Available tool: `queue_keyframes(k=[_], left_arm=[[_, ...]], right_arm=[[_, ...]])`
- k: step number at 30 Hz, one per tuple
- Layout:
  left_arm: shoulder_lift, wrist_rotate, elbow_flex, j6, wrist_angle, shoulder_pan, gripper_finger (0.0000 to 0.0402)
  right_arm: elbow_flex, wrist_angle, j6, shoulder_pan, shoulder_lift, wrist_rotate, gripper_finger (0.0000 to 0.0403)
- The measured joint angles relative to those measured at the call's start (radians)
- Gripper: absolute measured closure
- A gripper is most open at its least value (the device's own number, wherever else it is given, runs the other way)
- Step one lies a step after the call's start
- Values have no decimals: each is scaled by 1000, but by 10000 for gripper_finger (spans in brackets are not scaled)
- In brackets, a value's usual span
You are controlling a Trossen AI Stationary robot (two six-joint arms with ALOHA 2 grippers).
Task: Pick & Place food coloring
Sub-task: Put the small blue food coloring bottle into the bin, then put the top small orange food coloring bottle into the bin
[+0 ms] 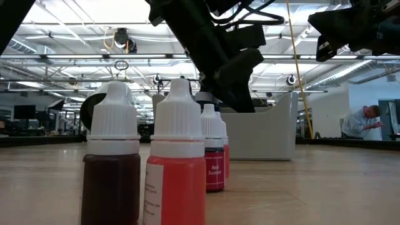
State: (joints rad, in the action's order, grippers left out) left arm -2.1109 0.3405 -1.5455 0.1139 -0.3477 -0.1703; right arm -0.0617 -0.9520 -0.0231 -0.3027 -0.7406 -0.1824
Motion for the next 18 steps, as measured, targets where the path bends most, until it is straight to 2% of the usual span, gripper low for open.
queue_keyframes(k=[10,18], left_arm=[[0,0,0,20,1,8,258],[34,1,-36,-73,-6,-2,243]], right_arm=[[0,0,0,0,0,0,403],[0,3,0,0,0,0,403]])
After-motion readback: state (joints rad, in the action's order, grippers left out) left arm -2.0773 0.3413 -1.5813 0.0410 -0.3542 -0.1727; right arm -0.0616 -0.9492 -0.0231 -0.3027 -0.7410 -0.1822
